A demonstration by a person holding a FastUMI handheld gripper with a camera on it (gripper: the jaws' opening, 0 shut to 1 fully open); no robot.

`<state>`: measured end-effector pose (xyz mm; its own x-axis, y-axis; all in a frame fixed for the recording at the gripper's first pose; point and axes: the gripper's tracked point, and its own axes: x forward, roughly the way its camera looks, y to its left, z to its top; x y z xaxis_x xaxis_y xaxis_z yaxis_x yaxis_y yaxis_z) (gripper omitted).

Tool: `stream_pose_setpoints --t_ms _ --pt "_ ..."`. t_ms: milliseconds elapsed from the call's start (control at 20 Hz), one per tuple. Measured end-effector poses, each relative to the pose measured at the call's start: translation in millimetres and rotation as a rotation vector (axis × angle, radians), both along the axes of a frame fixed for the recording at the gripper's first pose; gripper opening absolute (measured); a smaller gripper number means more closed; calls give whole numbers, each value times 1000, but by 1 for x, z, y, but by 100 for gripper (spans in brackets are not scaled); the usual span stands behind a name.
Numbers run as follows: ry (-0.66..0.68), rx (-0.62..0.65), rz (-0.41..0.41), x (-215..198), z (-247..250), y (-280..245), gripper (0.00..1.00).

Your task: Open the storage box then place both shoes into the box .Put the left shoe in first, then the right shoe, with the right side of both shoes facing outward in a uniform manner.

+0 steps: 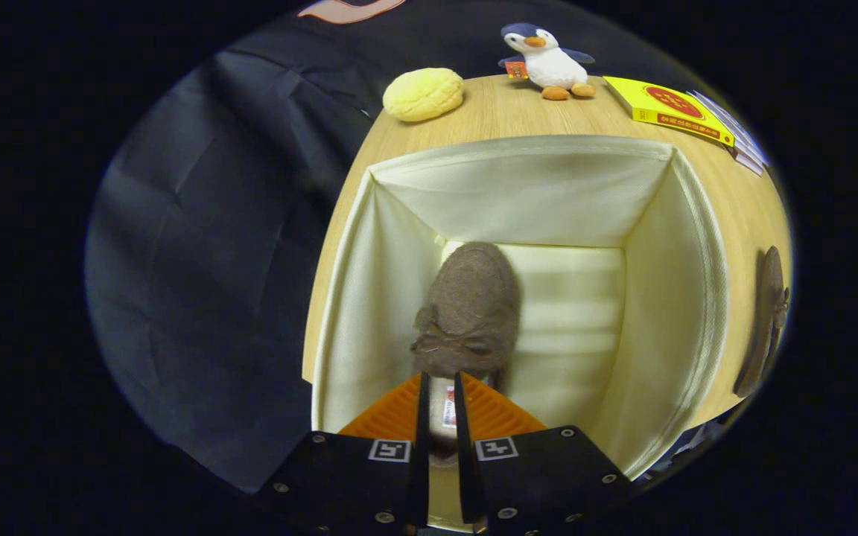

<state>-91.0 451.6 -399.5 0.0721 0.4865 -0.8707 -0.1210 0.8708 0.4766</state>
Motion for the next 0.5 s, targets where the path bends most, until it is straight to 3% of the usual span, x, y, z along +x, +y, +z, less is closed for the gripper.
stream_pose_setpoints --t_ms 100,350,500 --pt "-30 29 25 3 17 -8 26" --pt "-168 70 62 22 64 -52 58" --pt "-227 72 58 31 78 -95 69"
